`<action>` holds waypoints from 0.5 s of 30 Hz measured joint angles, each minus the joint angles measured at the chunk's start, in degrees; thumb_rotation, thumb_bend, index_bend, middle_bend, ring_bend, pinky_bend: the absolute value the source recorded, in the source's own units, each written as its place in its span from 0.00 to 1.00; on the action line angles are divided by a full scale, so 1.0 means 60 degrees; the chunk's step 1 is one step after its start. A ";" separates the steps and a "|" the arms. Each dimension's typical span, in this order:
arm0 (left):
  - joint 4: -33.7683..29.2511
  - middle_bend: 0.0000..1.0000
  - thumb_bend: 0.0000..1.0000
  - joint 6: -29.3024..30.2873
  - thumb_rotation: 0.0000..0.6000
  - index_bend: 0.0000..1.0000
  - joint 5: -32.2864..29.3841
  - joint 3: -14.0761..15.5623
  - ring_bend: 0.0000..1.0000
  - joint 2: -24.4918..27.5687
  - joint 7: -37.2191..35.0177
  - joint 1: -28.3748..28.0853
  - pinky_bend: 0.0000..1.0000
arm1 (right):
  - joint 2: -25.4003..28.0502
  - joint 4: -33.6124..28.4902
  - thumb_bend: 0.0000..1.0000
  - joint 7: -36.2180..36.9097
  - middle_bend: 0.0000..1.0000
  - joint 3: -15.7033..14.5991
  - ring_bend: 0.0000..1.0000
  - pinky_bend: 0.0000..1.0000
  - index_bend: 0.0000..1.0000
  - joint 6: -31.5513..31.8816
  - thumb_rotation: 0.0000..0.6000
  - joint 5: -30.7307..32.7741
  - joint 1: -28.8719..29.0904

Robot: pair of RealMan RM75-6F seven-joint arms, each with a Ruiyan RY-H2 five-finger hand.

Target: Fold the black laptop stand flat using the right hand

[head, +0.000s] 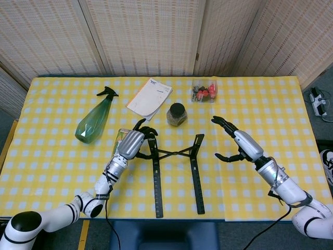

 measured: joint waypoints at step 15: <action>-0.0933 0.33 0.13 0.0536 1.00 0.34 0.0125 0.0290 0.20 0.0694 0.0006 0.0541 0.00 | -0.0445 0.0198 0.33 -0.2259 0.05 0.0018 0.08 0.06 0.00 -0.0631 1.00 0.1395 -0.0312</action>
